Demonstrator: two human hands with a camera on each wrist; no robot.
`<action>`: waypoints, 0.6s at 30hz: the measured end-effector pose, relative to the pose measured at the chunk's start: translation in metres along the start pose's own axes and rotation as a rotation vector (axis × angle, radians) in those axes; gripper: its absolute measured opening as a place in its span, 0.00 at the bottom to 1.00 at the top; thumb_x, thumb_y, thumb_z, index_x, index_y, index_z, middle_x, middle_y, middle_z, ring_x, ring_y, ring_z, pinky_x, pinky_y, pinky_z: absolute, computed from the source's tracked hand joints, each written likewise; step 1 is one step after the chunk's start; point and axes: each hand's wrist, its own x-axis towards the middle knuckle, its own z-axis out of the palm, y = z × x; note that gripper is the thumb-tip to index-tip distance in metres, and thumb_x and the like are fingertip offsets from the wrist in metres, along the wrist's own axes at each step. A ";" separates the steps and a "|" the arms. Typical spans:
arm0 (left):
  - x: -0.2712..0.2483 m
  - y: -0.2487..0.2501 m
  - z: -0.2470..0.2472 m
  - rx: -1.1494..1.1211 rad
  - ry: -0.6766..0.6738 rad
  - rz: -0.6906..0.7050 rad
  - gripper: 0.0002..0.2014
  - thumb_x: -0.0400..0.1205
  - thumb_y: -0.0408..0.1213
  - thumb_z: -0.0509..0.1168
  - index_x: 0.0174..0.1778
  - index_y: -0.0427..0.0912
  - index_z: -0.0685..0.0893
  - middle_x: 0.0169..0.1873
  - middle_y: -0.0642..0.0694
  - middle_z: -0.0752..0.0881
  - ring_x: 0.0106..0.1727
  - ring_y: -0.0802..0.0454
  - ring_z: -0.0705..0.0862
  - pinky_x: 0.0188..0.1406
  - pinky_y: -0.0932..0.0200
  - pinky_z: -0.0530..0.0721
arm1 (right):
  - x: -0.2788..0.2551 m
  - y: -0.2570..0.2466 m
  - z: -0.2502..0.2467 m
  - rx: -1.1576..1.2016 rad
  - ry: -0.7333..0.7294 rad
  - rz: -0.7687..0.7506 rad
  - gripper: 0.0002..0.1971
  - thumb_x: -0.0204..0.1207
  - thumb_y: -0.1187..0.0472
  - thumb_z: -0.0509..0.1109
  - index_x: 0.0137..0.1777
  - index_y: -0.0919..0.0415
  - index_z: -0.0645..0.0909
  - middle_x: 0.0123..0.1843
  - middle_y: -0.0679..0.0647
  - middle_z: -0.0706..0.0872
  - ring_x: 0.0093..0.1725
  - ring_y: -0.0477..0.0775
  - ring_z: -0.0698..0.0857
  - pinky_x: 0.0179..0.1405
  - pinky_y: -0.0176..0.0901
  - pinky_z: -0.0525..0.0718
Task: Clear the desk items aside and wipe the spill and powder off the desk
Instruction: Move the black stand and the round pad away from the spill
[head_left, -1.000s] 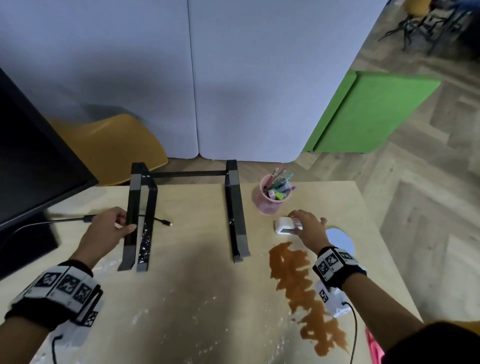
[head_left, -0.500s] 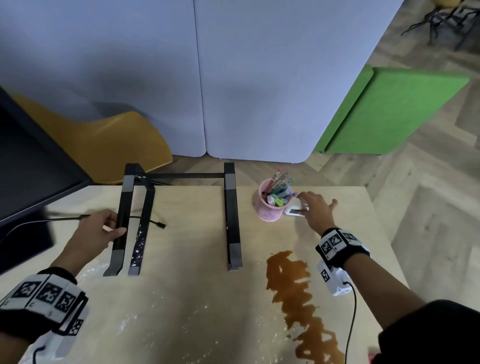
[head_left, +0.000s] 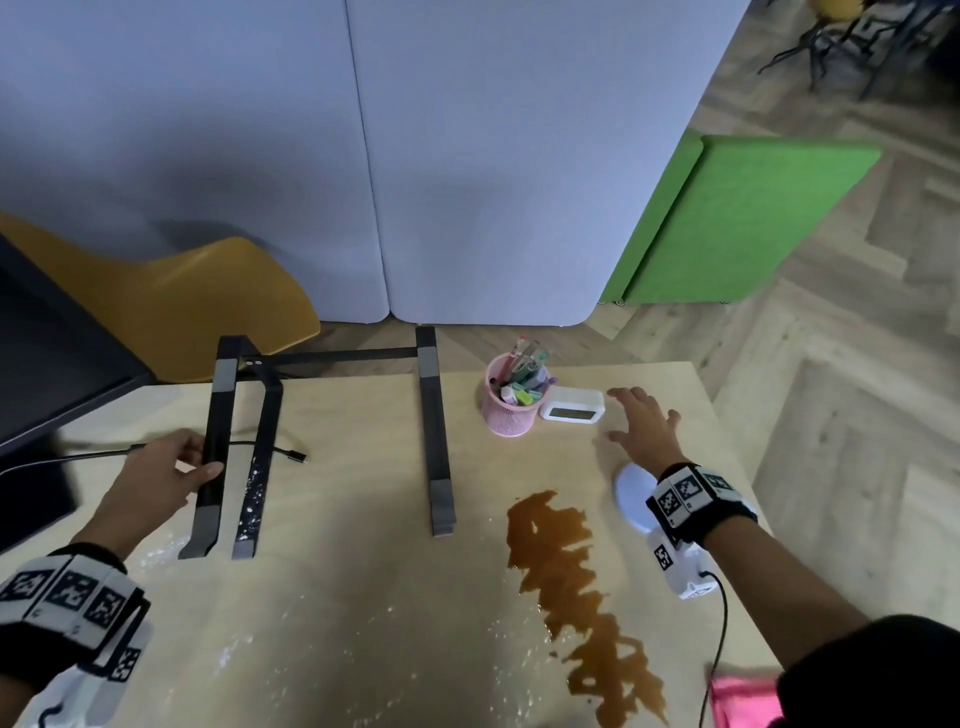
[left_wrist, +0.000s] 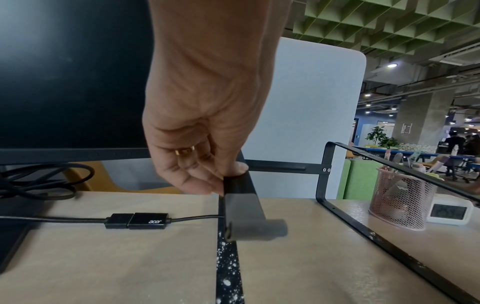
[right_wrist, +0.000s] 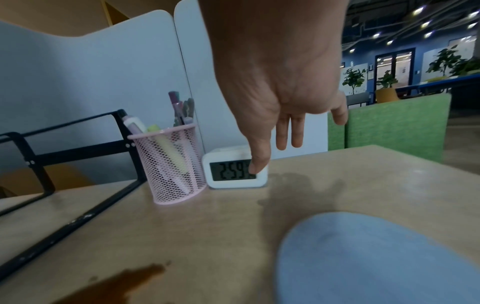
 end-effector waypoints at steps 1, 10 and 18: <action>0.002 -0.002 0.000 0.010 0.003 -0.002 0.07 0.77 0.26 0.70 0.49 0.33 0.79 0.42 0.36 0.82 0.35 0.38 0.81 0.27 0.54 0.80 | -0.007 0.010 -0.001 0.021 -0.018 0.024 0.31 0.73 0.61 0.73 0.75 0.55 0.66 0.71 0.54 0.71 0.73 0.58 0.69 0.69 0.65 0.62; -0.009 0.031 0.013 0.282 0.205 0.096 0.30 0.73 0.30 0.74 0.69 0.31 0.71 0.61 0.23 0.73 0.58 0.22 0.74 0.54 0.29 0.76 | -0.068 0.062 0.020 0.114 -0.270 0.108 0.52 0.57 0.54 0.84 0.79 0.50 0.59 0.76 0.52 0.61 0.74 0.60 0.64 0.63 0.60 0.70; -0.077 0.138 0.096 0.308 -0.132 0.692 0.32 0.81 0.57 0.56 0.80 0.48 0.62 0.81 0.52 0.61 0.80 0.51 0.62 0.75 0.44 0.67 | -0.072 0.067 0.031 0.207 -0.127 0.084 0.52 0.52 0.53 0.85 0.77 0.51 0.63 0.72 0.53 0.68 0.68 0.62 0.67 0.64 0.58 0.72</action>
